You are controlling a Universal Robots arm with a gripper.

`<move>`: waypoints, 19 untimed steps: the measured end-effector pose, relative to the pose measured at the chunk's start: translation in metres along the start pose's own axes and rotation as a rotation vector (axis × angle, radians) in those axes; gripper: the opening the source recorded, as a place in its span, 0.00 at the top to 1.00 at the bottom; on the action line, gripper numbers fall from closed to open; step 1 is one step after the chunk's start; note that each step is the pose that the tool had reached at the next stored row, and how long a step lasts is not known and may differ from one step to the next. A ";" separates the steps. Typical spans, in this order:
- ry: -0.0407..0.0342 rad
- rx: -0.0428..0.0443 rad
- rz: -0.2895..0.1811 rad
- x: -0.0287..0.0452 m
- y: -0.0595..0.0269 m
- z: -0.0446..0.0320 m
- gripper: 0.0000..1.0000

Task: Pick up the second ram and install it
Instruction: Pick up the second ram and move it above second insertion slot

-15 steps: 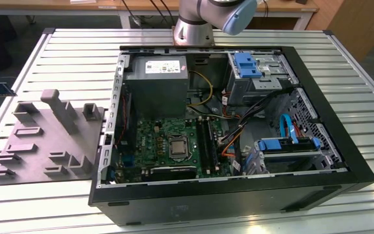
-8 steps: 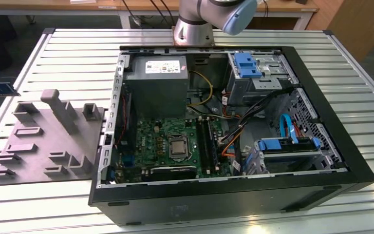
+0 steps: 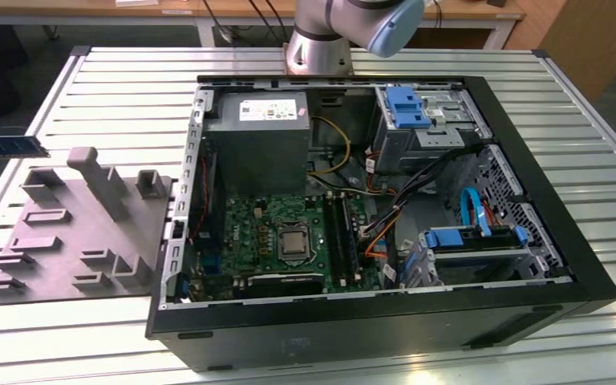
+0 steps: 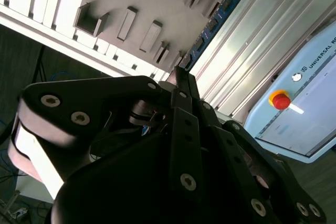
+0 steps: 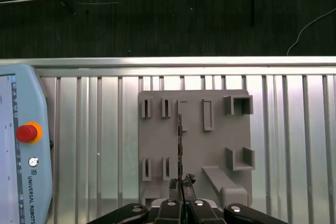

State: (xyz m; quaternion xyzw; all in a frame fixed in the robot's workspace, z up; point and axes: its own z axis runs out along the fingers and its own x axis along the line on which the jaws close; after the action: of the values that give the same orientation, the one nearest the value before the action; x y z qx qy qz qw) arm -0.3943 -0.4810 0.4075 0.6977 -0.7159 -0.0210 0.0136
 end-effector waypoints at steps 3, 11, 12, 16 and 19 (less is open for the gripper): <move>-0.0001 0.0001 0.000 -0.0002 -0.0073 -0.0003 0.88; -0.0001 0.0001 0.000 -0.0007 -0.0292 -0.0013 0.88; -0.0001 0.0001 0.000 -0.0008 -0.0321 -0.0014 0.88; -0.0001 0.0001 0.000 -0.0012 -0.0448 -0.0020 0.88; -0.0001 0.0001 0.000 -0.0014 -0.0557 -0.0026 0.88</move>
State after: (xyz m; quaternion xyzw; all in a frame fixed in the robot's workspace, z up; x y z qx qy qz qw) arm -0.3385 -0.4810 0.4074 0.6978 -0.7159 -0.0210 0.0135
